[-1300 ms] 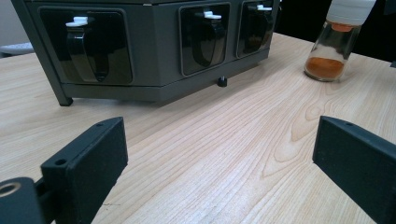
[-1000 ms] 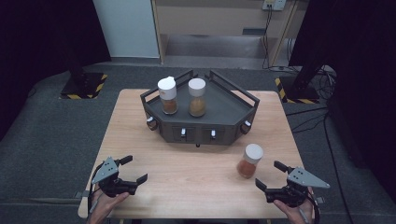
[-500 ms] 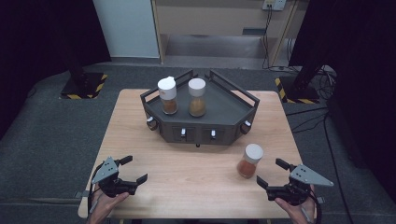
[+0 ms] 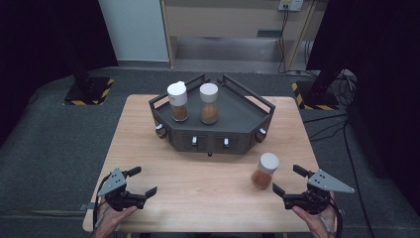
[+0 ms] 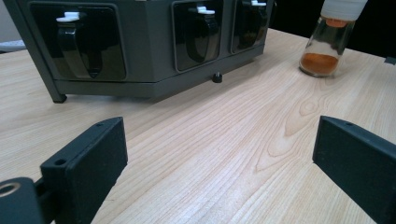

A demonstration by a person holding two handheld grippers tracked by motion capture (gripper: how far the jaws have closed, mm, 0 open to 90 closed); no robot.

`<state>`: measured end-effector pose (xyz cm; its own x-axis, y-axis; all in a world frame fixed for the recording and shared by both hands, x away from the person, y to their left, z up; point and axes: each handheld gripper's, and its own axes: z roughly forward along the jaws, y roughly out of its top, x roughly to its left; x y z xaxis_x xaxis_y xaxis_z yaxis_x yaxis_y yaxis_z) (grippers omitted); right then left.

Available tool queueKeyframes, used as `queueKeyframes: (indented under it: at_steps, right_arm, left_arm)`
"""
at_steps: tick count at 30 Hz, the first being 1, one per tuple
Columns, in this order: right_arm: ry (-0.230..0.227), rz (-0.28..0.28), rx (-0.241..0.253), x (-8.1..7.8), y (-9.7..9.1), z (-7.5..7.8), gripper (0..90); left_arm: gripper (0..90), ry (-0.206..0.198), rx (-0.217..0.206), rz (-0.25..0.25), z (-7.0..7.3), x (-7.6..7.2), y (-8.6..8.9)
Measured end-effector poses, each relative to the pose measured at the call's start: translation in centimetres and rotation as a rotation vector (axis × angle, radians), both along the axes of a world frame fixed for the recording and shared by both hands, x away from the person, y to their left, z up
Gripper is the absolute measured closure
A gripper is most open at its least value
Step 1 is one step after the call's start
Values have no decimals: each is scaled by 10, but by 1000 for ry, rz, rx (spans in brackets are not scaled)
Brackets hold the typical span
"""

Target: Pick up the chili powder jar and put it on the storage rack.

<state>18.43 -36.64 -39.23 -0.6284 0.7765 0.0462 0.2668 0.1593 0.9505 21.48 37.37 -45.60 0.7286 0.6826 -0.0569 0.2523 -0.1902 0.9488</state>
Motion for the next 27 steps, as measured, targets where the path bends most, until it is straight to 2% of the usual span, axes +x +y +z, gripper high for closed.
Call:
queueKeyframes:
  at_steps: [10, 22, 27]
  right_arm:
    - [27, 0, -15, 20, 7, 7, 13]
    - [62, 11, -32, 50, 21, 4, 20]
    - [96, 10, -49, 63, 27, 1, 23]
  left_arm:
    - [22, -1, 8, -16, 0, 1, -1]
    - [22, -6, 6, -20, 0, 1, -1]
    - [22, -7, 7, -22, 0, 1, -1]
